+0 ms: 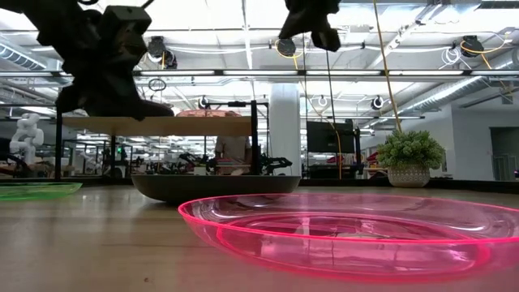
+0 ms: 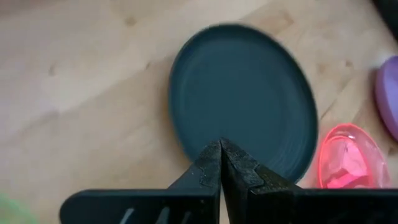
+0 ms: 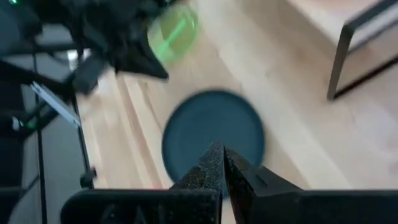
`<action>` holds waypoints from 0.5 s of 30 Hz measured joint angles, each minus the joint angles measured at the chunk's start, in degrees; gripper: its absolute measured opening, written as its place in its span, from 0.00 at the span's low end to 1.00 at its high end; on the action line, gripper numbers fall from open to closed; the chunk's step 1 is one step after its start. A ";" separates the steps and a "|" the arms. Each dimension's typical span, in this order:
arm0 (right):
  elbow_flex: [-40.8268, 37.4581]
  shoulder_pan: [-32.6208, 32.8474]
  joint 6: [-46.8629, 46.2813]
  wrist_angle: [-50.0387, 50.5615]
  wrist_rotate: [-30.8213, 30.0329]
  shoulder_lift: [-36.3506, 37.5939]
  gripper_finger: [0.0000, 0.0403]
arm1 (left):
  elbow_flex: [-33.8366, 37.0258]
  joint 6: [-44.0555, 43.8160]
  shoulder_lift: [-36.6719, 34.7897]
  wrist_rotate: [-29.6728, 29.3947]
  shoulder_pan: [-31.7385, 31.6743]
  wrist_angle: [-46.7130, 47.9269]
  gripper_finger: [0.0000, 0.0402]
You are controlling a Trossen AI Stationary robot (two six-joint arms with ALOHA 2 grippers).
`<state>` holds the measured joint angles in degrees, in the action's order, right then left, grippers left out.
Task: Place and stack plates onto a shelf
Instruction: Stack the black plate on the purple plate
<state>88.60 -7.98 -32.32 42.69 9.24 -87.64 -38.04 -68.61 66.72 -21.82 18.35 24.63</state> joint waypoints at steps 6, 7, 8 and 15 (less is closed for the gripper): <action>0.00 1.54 1.50 7.32 0.08 0.00 0.00 | 0.00 -7.52 0.01 5.58 0.02 0.84 0.10; 0.00 1.75 1.68 8.45 0.24 0.00 0.00 | 0.00 -8.71 0.02 5.91 0.02 0.83 0.13; 0.00 1.97 1.90 9.63 0.80 0.00 0.00 | 0.00 -9.69 0.01 6.18 0.02 0.83 0.16; 0.00 5.31 3.52 21.39 3.02 0.00 0.00 | 0.00 -17.84 0.02 9.87 -1.05 0.85 0.28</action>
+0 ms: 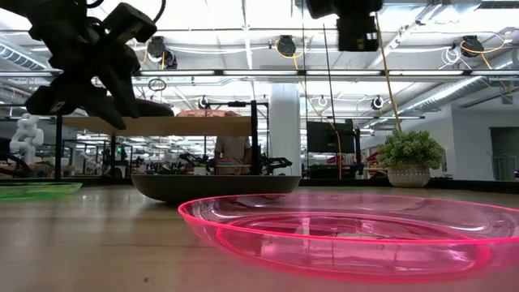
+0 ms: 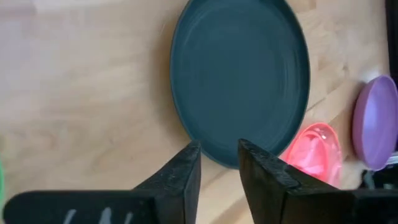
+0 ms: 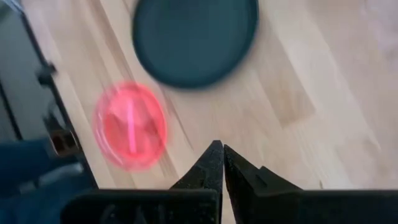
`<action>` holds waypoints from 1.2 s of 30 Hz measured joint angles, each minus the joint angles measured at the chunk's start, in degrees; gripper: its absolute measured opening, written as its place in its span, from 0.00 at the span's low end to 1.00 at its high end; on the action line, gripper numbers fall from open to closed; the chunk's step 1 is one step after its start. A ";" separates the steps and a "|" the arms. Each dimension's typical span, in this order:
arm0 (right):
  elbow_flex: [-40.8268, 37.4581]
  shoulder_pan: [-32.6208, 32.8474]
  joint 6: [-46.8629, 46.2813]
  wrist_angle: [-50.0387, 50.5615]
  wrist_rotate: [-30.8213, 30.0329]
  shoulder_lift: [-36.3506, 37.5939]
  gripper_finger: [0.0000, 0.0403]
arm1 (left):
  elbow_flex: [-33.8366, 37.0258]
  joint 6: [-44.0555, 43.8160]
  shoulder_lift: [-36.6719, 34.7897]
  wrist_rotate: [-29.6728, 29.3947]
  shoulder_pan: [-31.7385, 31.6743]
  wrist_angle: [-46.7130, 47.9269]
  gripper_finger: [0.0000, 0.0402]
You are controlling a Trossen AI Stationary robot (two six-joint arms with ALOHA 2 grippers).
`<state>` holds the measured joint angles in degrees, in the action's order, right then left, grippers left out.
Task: Place and stack plates onto a shelf
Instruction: Stack the black plate on the purple plate
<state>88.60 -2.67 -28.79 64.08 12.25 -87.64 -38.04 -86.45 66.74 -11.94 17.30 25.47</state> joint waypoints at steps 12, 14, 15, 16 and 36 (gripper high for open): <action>0.00 10.80 -2.47 3.88 -9.69 0.00 0.00 | 0.02 -9.87 0.17 1.59 -0.13 -0.19 0.41; 0.00 12.03 -2.67 3.86 -10.80 0.01 0.00 | 0.02 -11.56 1.10 1.40 -0.13 -0.41 0.45; 0.00 12.55 -2.94 3.88 -10.77 0.26 0.00 | 0.02 -11.86 1.73 1.40 -0.13 -0.39 0.47; 0.00 13.04 -3.11 3.84 -10.95 0.57 0.00 | 0.06 -12.12 2.23 1.38 -0.13 -0.45 0.48; 0.02 20.26 -8.08 2.84 -26.78 8.48 0.00 | 0.04 -15.32 15.06 1.16 -0.30 -9.92 0.50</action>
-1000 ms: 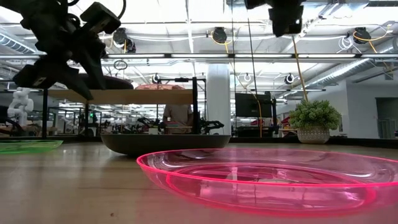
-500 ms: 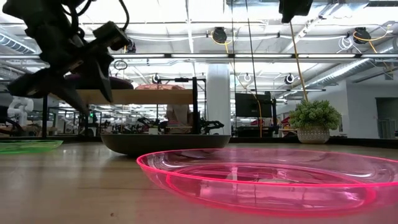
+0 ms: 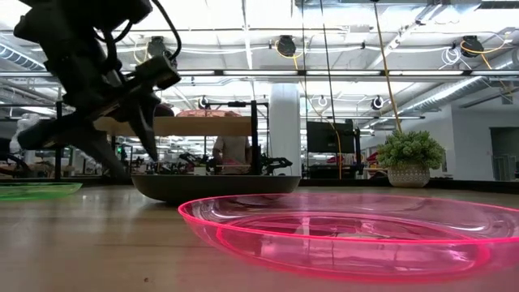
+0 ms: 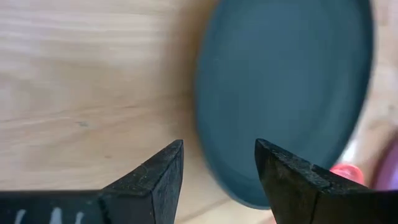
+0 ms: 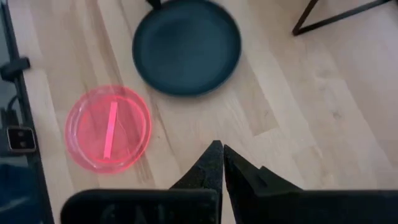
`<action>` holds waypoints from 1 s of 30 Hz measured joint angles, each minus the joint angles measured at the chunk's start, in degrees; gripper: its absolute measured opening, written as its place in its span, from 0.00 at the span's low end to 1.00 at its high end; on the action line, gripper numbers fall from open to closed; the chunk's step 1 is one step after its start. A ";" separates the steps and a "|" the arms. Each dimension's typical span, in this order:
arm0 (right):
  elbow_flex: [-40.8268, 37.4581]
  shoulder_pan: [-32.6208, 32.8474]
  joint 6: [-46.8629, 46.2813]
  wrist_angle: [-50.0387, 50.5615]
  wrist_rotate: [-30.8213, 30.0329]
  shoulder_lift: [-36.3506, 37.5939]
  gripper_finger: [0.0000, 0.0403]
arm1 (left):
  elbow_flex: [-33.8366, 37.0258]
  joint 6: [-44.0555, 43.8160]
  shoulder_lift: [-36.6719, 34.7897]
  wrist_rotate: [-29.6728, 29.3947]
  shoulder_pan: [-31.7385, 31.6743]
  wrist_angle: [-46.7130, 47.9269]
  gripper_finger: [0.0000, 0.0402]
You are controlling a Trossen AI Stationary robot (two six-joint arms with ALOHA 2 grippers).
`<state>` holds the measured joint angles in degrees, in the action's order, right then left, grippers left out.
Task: Place and stack plates onto a shelf
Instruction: Stack the black plate on the purple plate
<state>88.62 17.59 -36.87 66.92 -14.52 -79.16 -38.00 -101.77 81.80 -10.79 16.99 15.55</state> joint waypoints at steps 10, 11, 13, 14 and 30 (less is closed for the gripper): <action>0.00 0.16 1.17 -0.78 -3.44 0.74 0.00 | 0.04 0.23 4.87 -0.49 -0.99 -2.84 0.37; 0.00 0.16 1.20 -0.88 -3.43 0.75 0.00 | 0.00 0.25 5.23 -0.82 -1.01 -3.69 0.35; 0.00 0.16 1.24 -1.24 -3.44 0.78 0.00 | 0.02 0.24 5.27 -1.45 -1.01 -3.69 0.32; 0.00 0.16 1.26 -1.20 -3.43 0.76 0.00 | 0.02 0.25 5.25 -1.77 -1.01 -4.14 0.31; 0.00 0.58 0.03 -1.10 -3.26 0.75 0.00 | 0.00 0.84 5.22 -6.95 -1.01 -5.99 0.03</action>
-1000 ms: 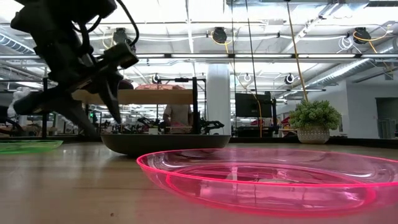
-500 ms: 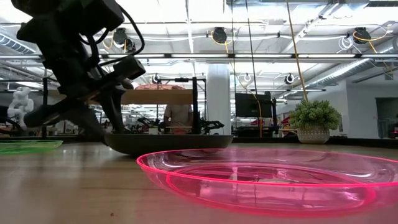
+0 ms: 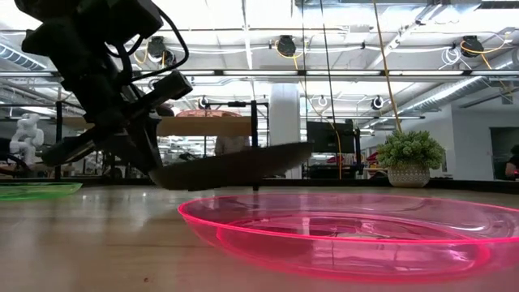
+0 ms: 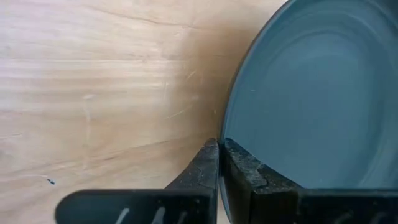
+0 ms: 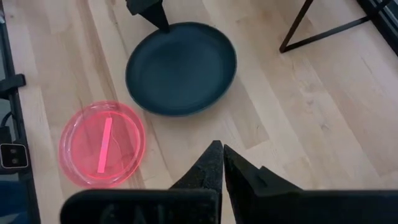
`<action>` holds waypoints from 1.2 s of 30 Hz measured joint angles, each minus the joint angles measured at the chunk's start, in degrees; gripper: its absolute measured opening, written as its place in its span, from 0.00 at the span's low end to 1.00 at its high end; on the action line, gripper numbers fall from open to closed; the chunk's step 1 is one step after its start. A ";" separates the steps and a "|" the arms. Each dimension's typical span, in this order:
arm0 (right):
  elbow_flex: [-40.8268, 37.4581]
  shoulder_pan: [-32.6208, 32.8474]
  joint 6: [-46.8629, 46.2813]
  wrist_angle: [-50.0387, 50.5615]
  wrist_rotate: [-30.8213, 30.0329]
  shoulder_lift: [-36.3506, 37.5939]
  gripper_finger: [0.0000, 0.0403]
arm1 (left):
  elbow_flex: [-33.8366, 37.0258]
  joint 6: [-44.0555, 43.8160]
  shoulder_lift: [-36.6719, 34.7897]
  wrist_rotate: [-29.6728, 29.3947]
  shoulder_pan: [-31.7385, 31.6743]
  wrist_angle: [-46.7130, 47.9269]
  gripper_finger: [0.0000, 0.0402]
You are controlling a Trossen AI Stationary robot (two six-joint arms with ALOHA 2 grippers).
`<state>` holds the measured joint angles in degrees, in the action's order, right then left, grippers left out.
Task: Place and stack plates onto a shelf
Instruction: Stack the black plate on the purple plate
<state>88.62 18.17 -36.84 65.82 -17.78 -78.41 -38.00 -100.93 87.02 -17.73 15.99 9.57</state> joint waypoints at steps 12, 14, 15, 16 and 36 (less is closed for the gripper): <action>0.00 2.21 -1.51 0.46 0.04 0.00 0.00 | -0.01 1.24 -1.77 -2.35 0.71 -3.76 0.02; 0.00 2.28 -1.51 0.46 0.07 0.00 0.00 | -0.01 1.83 -2.56 -2.60 1.15 -3.73 0.02; 0.00 2.26 -1.51 0.46 0.07 0.00 0.00 | 0.00 2.15 -2.88 -3.12 1.42 -4.25 0.02; 0.00 2.26 -1.53 0.46 0.07 0.00 0.00 | 0.00 2.24 -2.96 -3.65 1.67 -5.57 0.02; 0.00 2.08 -1.49 0.46 -4.73 0.00 0.00 | -0.02 14.07 -24.12 -10.68 1.64 -3.70 0.02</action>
<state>88.62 20.25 -38.33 66.28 -22.51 -78.41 -38.02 -86.87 62.91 -28.41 17.63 5.87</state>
